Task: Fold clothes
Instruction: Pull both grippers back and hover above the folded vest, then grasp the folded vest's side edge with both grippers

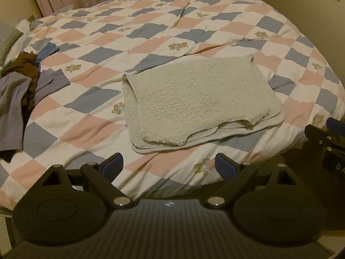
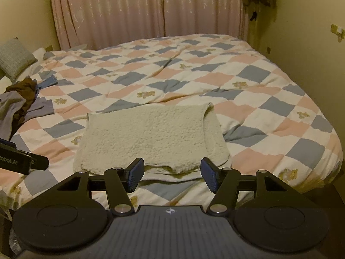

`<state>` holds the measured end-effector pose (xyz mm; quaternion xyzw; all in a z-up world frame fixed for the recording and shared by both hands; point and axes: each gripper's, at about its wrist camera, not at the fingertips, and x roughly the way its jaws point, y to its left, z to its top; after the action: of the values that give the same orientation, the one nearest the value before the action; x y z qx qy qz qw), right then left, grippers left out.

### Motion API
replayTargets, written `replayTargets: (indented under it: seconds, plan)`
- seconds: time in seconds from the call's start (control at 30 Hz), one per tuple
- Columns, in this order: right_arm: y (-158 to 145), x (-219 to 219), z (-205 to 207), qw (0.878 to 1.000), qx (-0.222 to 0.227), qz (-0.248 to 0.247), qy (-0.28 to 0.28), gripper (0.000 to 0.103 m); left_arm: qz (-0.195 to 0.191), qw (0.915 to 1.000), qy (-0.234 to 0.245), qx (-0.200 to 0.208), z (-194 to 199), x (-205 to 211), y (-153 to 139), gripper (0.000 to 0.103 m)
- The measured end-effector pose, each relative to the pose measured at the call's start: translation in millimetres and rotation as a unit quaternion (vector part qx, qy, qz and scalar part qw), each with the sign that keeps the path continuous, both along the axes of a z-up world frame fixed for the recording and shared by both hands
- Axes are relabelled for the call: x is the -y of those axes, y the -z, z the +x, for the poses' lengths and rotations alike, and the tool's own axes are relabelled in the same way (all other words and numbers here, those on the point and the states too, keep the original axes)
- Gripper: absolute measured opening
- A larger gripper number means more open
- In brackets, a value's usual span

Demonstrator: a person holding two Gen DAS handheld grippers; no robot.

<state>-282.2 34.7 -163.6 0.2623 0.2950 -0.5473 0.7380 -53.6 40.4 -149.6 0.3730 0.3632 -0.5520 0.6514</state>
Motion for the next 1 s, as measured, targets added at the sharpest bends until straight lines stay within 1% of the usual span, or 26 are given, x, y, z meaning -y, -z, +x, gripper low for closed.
replayTargets:
  seconds: [0.17, 0.33, 0.4, 0.57, 0.6, 0.7, 0.77, 0.9, 1.0]
  plan:
    - [-1.3, 3.8, 3.6, 1.000, 0.003, -0.005, -0.004, 0.060, 0.000, 1.0000, 0.003, -0.001, 4.9, 7.5, -1.4, 0.091]
    - [0.5, 12.0, 12.3, 1.000, 0.002, 0.002, 0.008, 0.060, 0.006, 0.9998, 0.017, -0.004, 16.5, 22.2, 3.5, 0.091]
    - [2.3, 15.7, 17.1, 1.000, -0.001, 0.005, 0.016, 0.060, 0.012, 0.9995, 0.029, -0.007, 22.9, 32.2, 9.1, 0.091]
    - [12.3, 27.5, 33.0, 0.998, -0.009, 0.017, 0.056, 0.060, 0.023, 0.9957, 0.084, -0.030, 52.1, 61.7, 29.6, 0.091]
    - [16.2, 30.7, 37.9, 0.997, -0.011, 0.022, 0.068, 0.060, 0.027, 0.9942, 0.097, -0.038, 63.1, 69.1, 36.3, 0.091]
    - [30.7, 39.6, 57.6, 0.994, -0.015, 0.041, 0.103, 0.061, 0.047, 0.9903, 0.114, -0.065, 109.8, 95.3, 60.1, 0.091]
    - [44.2, 44.0, 80.6, 0.993, -0.023, 0.053, 0.105, 0.061, 0.068, 0.9869, 0.114, -0.093, 143.1, 113.9, 81.8, 0.091]
    - [82.9, 52.3, 142.2, 0.992, -0.046, 0.078, 0.087, 0.061, 0.113, 0.9782, 0.107, -0.138, 204.9, 168.1, 132.8, 0.090]
    - [120.3, 56.4, 202.0, 0.992, -0.068, 0.094, 0.040, 0.061, 0.134, 0.9707, 0.100, -0.172, 233.8, 207.9, 170.1, 0.090]
